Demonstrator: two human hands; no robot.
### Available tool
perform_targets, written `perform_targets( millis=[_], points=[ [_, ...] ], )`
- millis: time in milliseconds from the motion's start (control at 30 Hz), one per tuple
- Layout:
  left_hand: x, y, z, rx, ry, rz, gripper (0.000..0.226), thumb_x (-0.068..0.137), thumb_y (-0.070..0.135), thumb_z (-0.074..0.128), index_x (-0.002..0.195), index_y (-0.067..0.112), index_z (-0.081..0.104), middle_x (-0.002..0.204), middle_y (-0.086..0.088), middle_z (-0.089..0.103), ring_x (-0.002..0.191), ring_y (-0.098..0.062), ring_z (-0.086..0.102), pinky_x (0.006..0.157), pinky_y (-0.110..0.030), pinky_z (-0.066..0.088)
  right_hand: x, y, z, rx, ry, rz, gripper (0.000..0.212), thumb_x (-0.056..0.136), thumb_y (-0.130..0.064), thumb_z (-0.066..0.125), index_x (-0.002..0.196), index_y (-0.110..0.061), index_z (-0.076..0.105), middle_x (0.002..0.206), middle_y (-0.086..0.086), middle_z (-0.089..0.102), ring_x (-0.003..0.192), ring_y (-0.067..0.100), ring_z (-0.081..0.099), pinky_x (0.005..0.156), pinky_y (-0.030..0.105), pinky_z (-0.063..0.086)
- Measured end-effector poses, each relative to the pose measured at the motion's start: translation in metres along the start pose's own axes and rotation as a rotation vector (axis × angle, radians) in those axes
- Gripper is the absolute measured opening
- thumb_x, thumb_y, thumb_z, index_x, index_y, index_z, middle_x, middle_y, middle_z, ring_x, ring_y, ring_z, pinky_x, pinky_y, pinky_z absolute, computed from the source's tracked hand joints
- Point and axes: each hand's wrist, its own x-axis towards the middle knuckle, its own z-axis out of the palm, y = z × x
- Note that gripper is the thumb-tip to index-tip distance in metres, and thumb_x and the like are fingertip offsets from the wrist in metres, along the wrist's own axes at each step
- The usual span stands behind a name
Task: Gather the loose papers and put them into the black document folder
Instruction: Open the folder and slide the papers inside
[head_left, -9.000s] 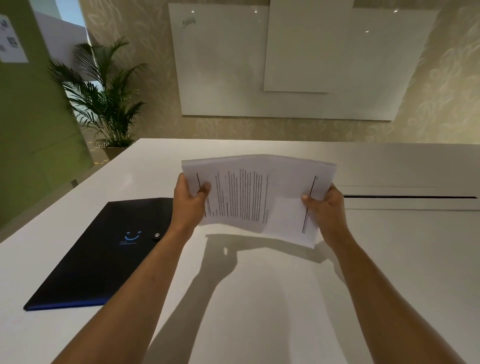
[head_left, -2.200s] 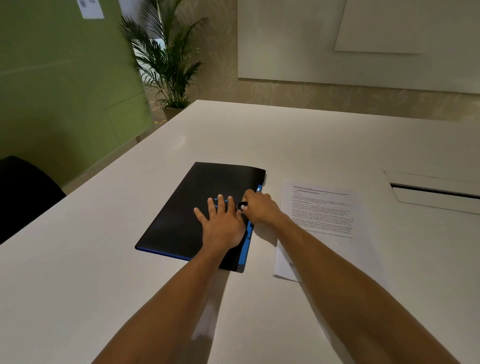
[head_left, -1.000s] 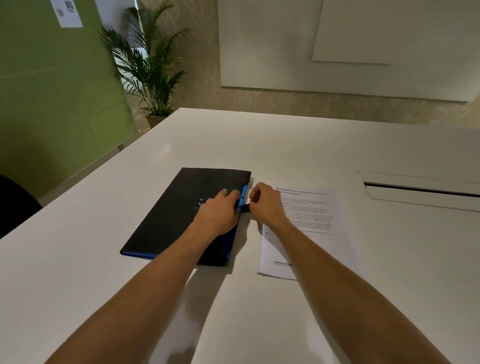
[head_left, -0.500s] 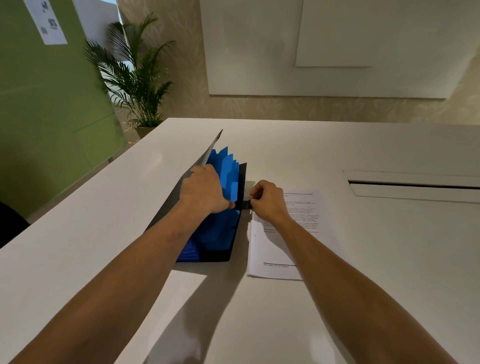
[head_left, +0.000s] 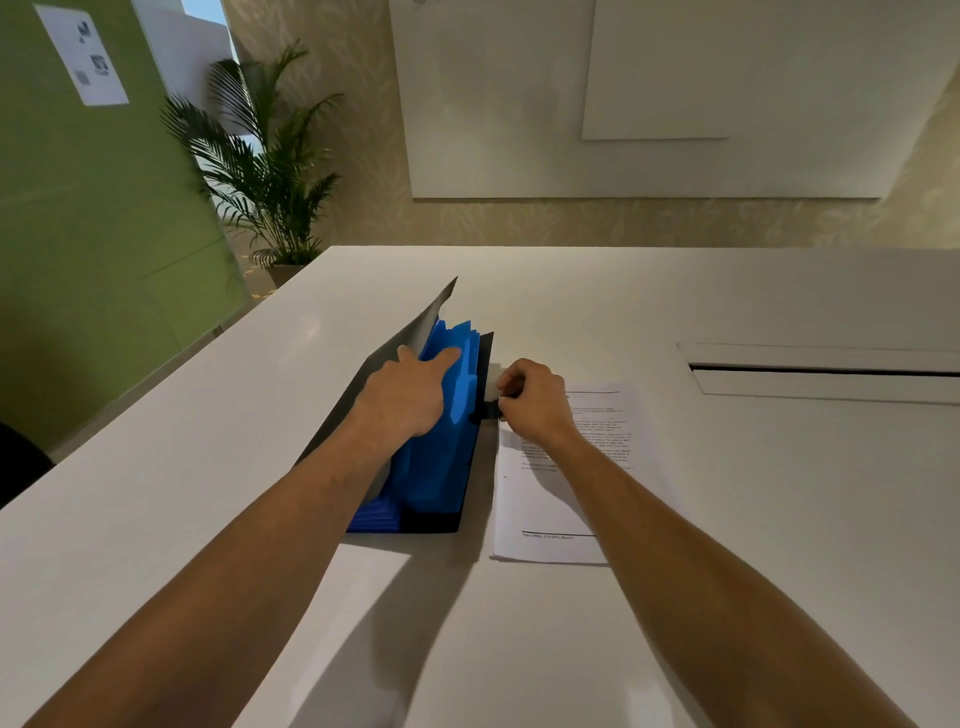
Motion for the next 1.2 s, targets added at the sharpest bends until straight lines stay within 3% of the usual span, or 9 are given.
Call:
perform_targets(
  millis=[100, 167, 333, 567, 733, 800, 900, 1033, 1200],
  points=[
    [0.000, 0.005, 0.001, -0.029, 0.042, -0.040, 0.016, 0.090, 0.018, 0.047, 0.102, 0.011, 0.055, 0.102, -0.011, 0.058, 0.074, -0.023, 0.049, 0.063, -0.035, 0.042, 0.000, -0.006, -0.002, 0.022, 0.018, -0.016, 0.026, 0.079, 0.010, 0.062, 0.085, -0.015, 0.059, 0.089, 0.004, 0.063, 0.081, 0.018, 0.061, 0.068, 0.022, 0.052],
    [0.000, 0.010, 0.008, -0.066, 0.097, -0.105, 0.030, 0.088, 0.041, 0.056, 0.086, 0.012, 0.050, 0.088, -0.004, 0.056, 0.063, -0.018, 0.045, 0.058, -0.034, 0.040, 0.001, -0.011, -0.003, 0.038, 0.031, -0.041, 0.026, 0.078, 0.011, 0.061, 0.085, -0.014, 0.060, 0.087, 0.003, 0.063, 0.079, 0.016, 0.061, 0.065, 0.019, 0.051],
    [0.002, 0.016, 0.013, -0.100, 0.125, -0.147, 0.078, 0.065, 0.062, 0.074, 0.119, 0.011, 0.048, 0.108, -0.009, 0.056, 0.093, -0.025, 0.060, 0.066, -0.033, 0.044, 0.002, -0.012, -0.007, 0.042, 0.044, -0.055, 0.027, 0.078, 0.012, 0.061, 0.086, -0.014, 0.060, 0.086, 0.001, 0.062, 0.079, 0.015, 0.060, 0.068, 0.022, 0.054],
    [-0.001, 0.020, 0.010, -0.093, 0.103, -0.127, 0.059, 0.079, 0.036, 0.068, 0.126, 0.010, 0.042, 0.118, -0.013, 0.051, 0.100, -0.030, 0.057, 0.069, -0.035, 0.040, 0.001, -0.008, -0.006, 0.072, 0.066, -0.038, 0.025, 0.082, 0.010, 0.062, 0.088, -0.015, 0.061, 0.088, 0.000, 0.062, 0.079, 0.012, 0.060, 0.065, 0.014, 0.049],
    [-0.002, 0.018, 0.015, -0.078, 0.043, -0.004, 0.085, 0.091, 0.012, 0.052, 0.151, 0.038, -0.002, 0.119, -0.020, 0.049, 0.081, -0.027, 0.055, 0.059, -0.032, 0.040, -0.002, -0.001, -0.005, 0.058, 0.056, -0.025, 0.020, 0.084, 0.007, 0.061, 0.088, -0.012, 0.060, 0.088, 0.003, 0.063, 0.081, 0.018, 0.062, 0.073, 0.029, 0.058],
    [-0.003, 0.022, 0.017, -0.074, 0.030, 0.010, 0.076, 0.091, 0.008, 0.047, 0.151, 0.037, 0.011, 0.119, -0.018, 0.050, 0.081, -0.026, 0.055, 0.060, -0.032, 0.043, -0.004, 0.005, -0.003, 0.035, 0.048, -0.036, 0.014, 0.085, 0.002, 0.063, 0.089, -0.011, 0.060, 0.086, 0.001, 0.062, 0.080, 0.017, 0.060, 0.067, 0.024, 0.054],
    [-0.003, 0.028, 0.023, -0.077, 0.018, -0.022, 0.033, 0.091, 0.010, 0.046, 0.123, 0.011, 0.053, 0.114, -0.016, 0.057, 0.087, -0.029, 0.055, 0.066, -0.033, 0.041, -0.010, 0.015, 0.001, -0.009, 0.002, 0.008, 0.022, 0.088, -0.023, 0.069, 0.103, -0.013, 0.057, 0.095, -0.001, 0.058, 0.087, 0.017, 0.057, 0.066, 0.021, 0.045],
    [-0.002, 0.039, 0.041, -0.126, -0.026, -0.073, 0.010, 0.091, 0.013, 0.049, 0.090, 0.007, 0.056, 0.100, -0.012, 0.061, 0.073, -0.020, 0.051, 0.063, -0.031, 0.042, -0.018, 0.033, -0.006, -0.120, 0.029, 0.057, 0.048, 0.088, -0.047, 0.063, 0.122, -0.015, 0.051, 0.122, 0.008, 0.058, 0.109, 0.024, 0.053, 0.083, 0.036, 0.044],
    [0.005, 0.048, 0.058, -0.145, -0.083, -0.035, 0.046, 0.089, 0.053, 0.052, 0.068, 0.013, 0.048, 0.074, -0.002, 0.052, 0.057, -0.012, 0.044, 0.055, -0.027, 0.038, -0.032, 0.061, -0.047, -0.406, 0.132, 0.209, 0.052, 0.087, -0.048, 0.059, 0.126, -0.016, 0.049, 0.125, 0.011, 0.057, 0.115, 0.031, 0.051, 0.090, 0.045, 0.045]
  ],
)
